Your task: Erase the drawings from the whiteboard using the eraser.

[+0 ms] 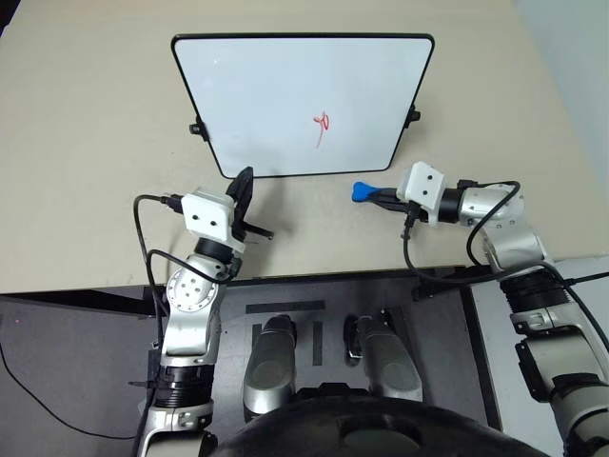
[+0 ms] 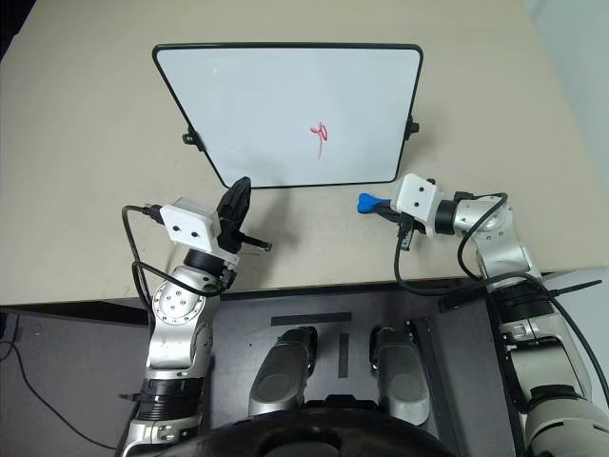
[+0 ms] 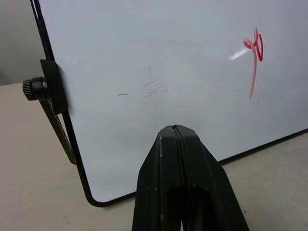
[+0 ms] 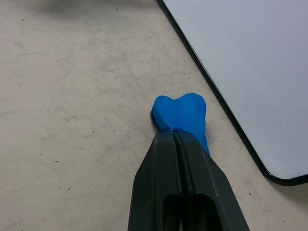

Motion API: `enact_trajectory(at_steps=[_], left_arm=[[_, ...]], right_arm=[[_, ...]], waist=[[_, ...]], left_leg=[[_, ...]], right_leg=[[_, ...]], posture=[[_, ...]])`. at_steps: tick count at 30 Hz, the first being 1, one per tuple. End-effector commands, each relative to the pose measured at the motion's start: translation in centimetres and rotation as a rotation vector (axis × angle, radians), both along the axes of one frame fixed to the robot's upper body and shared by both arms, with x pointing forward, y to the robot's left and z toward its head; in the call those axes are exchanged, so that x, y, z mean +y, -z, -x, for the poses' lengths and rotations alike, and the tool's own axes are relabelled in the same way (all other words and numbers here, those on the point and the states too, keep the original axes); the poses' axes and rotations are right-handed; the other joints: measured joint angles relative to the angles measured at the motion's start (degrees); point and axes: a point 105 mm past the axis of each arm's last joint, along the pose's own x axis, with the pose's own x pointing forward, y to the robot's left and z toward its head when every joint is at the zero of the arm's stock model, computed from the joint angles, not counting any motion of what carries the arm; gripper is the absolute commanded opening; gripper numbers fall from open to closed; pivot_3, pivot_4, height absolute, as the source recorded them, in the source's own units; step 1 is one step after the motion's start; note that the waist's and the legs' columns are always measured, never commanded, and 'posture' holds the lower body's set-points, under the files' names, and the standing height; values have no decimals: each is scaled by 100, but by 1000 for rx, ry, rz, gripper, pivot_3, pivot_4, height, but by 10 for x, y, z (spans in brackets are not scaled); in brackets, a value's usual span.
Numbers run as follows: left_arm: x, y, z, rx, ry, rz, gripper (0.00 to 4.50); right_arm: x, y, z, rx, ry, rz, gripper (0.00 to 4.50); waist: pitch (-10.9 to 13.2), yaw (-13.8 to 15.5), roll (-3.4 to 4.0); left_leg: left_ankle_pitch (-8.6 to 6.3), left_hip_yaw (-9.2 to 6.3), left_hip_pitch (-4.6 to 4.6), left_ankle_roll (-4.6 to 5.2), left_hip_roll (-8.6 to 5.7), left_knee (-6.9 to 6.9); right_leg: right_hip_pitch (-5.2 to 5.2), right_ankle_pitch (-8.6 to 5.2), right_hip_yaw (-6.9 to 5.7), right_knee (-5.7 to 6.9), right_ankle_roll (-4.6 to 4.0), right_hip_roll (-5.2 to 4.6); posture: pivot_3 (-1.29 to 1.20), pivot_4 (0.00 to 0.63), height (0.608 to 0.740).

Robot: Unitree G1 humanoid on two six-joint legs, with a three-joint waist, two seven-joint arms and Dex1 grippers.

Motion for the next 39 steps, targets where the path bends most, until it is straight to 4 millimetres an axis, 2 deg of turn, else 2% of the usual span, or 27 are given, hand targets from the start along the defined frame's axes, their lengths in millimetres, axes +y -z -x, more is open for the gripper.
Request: enact_trajectory(at_steps=[1, 5, 6, 7, 10, 22, 25, 28, 35, 38, 39], left_arm=[[-3, -10, 0, -44, 9, 2, 0], [-3, -9, -1, -45, 11, 2, 0], [-3, -9, -1, -44, 12, 2, 0], [-3, -9, -1, -44, 12, 3, 0], [-3, -9, -1, -43, 14, 3, 0], [-3, -8, -1, -43, 12, 2, 0], [-3, -8, -1, -43, 12, 2, 0], [-3, -9, -1, -43, 13, 2, 0], [-4, -8, -1, -42, 16, 2, 0], [-3, -8, -1, -42, 15, 2, 0], [-2, -8, -1, -41, 13, 1, 0]], right_arm=[[1, -5, 1, -38, -10, 5, 23], [1, -10, 2, -26, -11, -20, 23], [0, -11, 2, -31, -8, -13, 408], [-1, -11, 1, -40, -4, -7, 579], [-1, -11, 0, -57, -3, 2, 1484], [-3, -4, -4, -77, 9, 46, 1484], [-3, -4, -6, -92, 14, 52, 898], [-2, -5, -7, -102, 18, 47, 28], [-1, -11, -6, -147, 7, 50, 28], [9, -27, 0, -188, -41, 8, 28], [16, -39, 4, -216, -73, -19, 28]], waist=[[0, 0, 0], [0, 0, 0], [0, -1, 0], [0, 0, 0], [0, 0, 0], [0, 0, 0], [0, 1, 0], [0, 1, 0], [0, 0, 0], [0, 0, 0], [0, -2, 1]], left_leg=[[0, 0, 0, 0, 0, 0], [0, 0, 0, 0, 0, 0], [0, 0, 0, -1, 0, 0], [0, 0, -1, -1, 0, 0], [0, 0, -1, 0, 0, 0], [0, 0, -1, 0, 0, 0], [0, 0, -1, 0, 0, 0], [0, 0, 0, 0, 1, 0], [0, 0, 0, 0, 1, 0], [0, 0, -2, -1, 1, 0], [-1, 0, -2, -1, 1, 0]], right_leg=[[0, 0, 0, 0, 0, 0], [0, 0, 0, 0, 0, 0], [-1, 0, 0, 0, 0, 0], [-1, 0, 0, -1, 0, 0], [-1, 0, 0, -1, 0, 0], [-1, 0, 0, -1, 0, 0], [-1, 0, 0, -1, 0, -1], [-1, 0, 0, -1, 0, -1], [-1, 2, 0, 0, -2, -1], [-2, 1, 0, -1, -2, -1], [-3, 1, 0, -1, -2, -1]], posture=[[0, 150, 740], [0, 150, 740], [0, 150, 740], [0, 150, 740], [0, 150, 740], [0, 150, 740], [0, 150, 740], [0, 150, 740], [0, 150, 740], [0, 150, 740], [0, 150, 740]])
